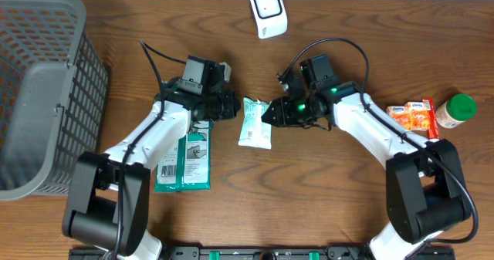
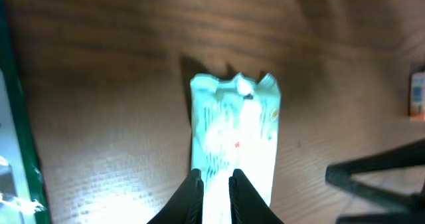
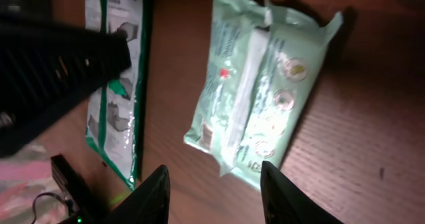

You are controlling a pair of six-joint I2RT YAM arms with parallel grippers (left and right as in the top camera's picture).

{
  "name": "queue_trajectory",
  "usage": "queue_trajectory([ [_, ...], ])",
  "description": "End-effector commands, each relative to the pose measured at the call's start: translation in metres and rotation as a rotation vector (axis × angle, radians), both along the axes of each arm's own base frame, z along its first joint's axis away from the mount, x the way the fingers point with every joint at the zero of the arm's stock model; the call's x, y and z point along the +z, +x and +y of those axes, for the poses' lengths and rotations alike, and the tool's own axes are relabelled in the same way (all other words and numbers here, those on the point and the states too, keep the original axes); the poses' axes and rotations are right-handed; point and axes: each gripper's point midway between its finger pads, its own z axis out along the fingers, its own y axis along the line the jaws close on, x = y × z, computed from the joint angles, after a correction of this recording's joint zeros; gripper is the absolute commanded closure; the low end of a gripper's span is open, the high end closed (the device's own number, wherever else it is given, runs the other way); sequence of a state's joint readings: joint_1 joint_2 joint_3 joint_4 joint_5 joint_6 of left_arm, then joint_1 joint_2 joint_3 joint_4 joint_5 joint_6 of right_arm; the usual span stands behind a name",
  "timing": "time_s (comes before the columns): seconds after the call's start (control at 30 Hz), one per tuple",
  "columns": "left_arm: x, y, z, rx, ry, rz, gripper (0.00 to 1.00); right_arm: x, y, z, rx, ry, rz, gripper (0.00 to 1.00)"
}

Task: Scan the item barcode
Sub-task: 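Lower the right gripper and grasp the wipes pouch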

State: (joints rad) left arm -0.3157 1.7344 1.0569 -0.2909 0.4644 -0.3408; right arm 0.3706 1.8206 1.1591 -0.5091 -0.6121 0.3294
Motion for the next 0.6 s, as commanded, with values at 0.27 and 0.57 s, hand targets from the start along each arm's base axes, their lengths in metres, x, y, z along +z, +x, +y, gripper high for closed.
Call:
queue_trajectory([
  [0.27, -0.085, -0.033, -0.003, -0.032, 0.082, 0.223, 0.83, -0.045, 0.009, -0.007, -0.008, -0.056, 0.038, 0.64],
  [0.57, -0.086, -0.034, -0.002, -0.033, 0.083, 0.227, 0.83, -0.077, 0.006, -0.005, -0.006, -0.049, 0.104, 0.64],
])
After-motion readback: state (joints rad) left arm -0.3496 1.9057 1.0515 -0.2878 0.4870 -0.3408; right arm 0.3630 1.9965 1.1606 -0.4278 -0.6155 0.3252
